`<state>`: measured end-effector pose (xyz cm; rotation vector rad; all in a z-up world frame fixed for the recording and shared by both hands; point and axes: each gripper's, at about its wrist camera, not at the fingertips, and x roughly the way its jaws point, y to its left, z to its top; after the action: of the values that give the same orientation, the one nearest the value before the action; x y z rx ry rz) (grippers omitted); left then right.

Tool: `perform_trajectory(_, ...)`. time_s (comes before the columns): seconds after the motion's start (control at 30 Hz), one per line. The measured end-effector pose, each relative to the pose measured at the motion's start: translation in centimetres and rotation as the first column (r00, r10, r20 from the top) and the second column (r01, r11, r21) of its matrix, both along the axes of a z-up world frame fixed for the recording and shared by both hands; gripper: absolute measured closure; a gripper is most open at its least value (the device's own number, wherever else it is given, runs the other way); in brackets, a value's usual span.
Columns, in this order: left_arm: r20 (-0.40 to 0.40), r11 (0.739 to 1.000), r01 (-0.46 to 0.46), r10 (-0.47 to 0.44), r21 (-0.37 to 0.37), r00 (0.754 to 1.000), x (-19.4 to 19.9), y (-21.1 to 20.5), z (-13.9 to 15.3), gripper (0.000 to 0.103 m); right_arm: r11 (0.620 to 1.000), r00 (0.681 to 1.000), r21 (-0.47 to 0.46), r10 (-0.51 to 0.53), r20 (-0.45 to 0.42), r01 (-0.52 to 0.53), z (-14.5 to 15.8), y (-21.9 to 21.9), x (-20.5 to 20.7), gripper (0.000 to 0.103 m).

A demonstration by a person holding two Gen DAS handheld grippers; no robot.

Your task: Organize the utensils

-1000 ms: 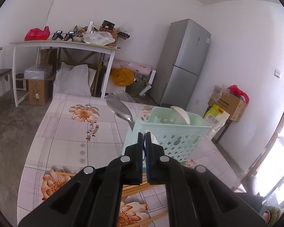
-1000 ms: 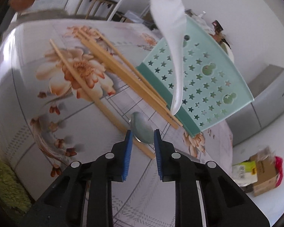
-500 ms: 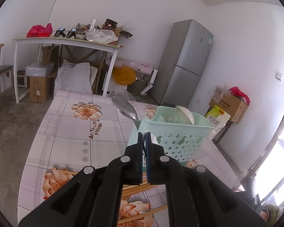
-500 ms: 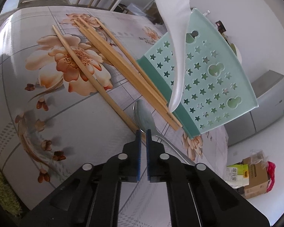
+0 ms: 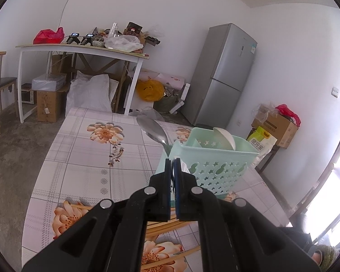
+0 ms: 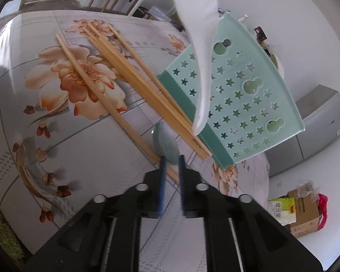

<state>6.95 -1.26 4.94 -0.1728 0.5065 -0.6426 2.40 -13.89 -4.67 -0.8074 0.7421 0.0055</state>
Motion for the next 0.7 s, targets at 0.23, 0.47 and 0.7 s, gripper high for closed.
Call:
perform_trajectory(0.23, -0.001, 1.0, 0.001, -0.001, 0.001, 1.0, 0.0, 0.0, 0.0, 0.101, 0.978, 0.991, 0.164, -0.127, -0.041, 0.132, 1.6, -3.7, 1.7, 0.083)
perform_trajectory(0.47, -0.003, 1.0, -0.002, 0.002, 0.0, 1.0, 0.0, 0.0, 0.1, 0.101, 0.935, 0.98, 0.312, -0.126, -0.153, 0.17, 1.8, -6.4, 3.0, 0.082)
perform_trajectory(0.7, -0.014, 1.0, -0.008, 0.008, -0.001, 1.0, 0.4, 0.2, 0.0, 0.101, 0.944, 0.984, 0.317, -0.041, -0.176, 0.096, 2.3, -6.0, 2.3, 0.076)
